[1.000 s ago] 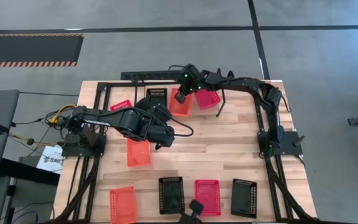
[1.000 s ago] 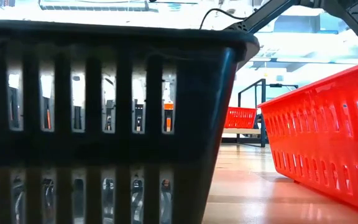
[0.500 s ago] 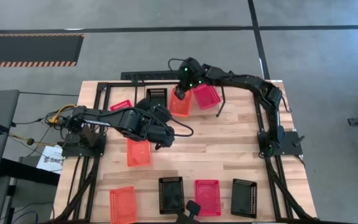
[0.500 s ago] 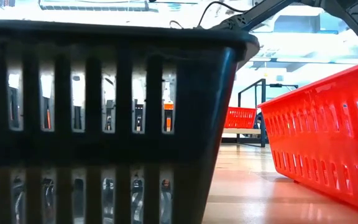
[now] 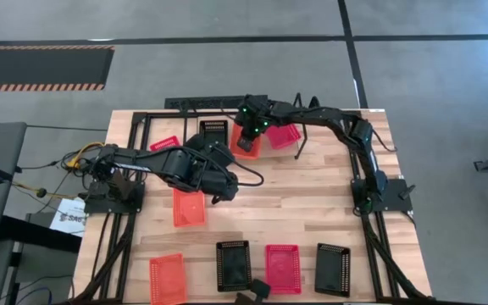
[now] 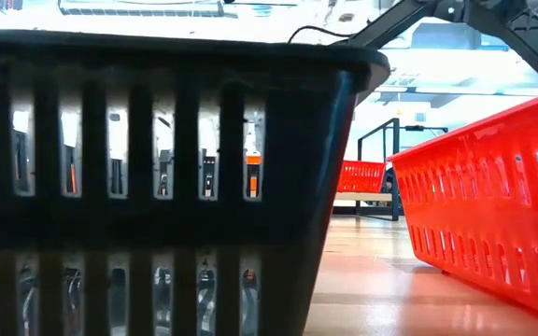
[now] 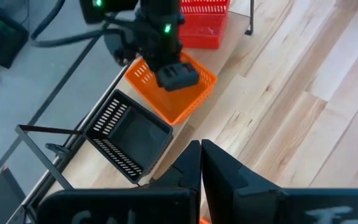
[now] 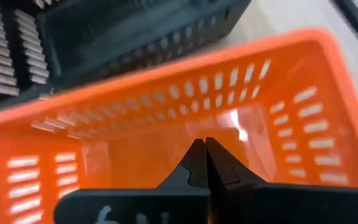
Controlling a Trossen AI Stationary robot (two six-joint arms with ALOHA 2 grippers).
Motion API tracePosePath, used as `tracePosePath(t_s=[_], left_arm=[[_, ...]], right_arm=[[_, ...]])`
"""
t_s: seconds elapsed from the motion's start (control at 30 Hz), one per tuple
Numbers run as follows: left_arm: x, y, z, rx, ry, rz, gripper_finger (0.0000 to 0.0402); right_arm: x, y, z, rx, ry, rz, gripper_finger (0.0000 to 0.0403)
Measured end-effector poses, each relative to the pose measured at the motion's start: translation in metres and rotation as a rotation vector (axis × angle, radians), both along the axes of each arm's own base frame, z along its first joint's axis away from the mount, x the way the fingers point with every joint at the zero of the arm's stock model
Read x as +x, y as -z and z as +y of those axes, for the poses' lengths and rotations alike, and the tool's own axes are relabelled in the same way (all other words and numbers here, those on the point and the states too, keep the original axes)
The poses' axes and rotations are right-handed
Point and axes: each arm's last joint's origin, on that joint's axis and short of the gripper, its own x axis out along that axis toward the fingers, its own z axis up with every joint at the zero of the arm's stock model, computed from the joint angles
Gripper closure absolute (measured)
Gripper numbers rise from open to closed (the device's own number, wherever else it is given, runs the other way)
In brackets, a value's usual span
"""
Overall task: Stack baskets on shelf by color
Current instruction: Adjust the bins on the shelf
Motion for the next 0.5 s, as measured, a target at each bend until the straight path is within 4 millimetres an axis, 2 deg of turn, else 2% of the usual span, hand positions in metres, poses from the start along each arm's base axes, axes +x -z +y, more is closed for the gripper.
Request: tracePosePath(t_s=[0.2, 0.5], left_arm=[[0.001, 0.0, 0.0, -0.006, -0.006, -0.015, 0.0401], [0.001, 0.0, 0.0, -0.008, -0.005, -0.02, 0.0401]], right_arm=[[0.001, -0.01, -0.005, -0.053, -0.028, -0.04, 0.0403], [-0.005, -0.022, -0.024, -0.098, -0.02, -0.058, 0.0403]])
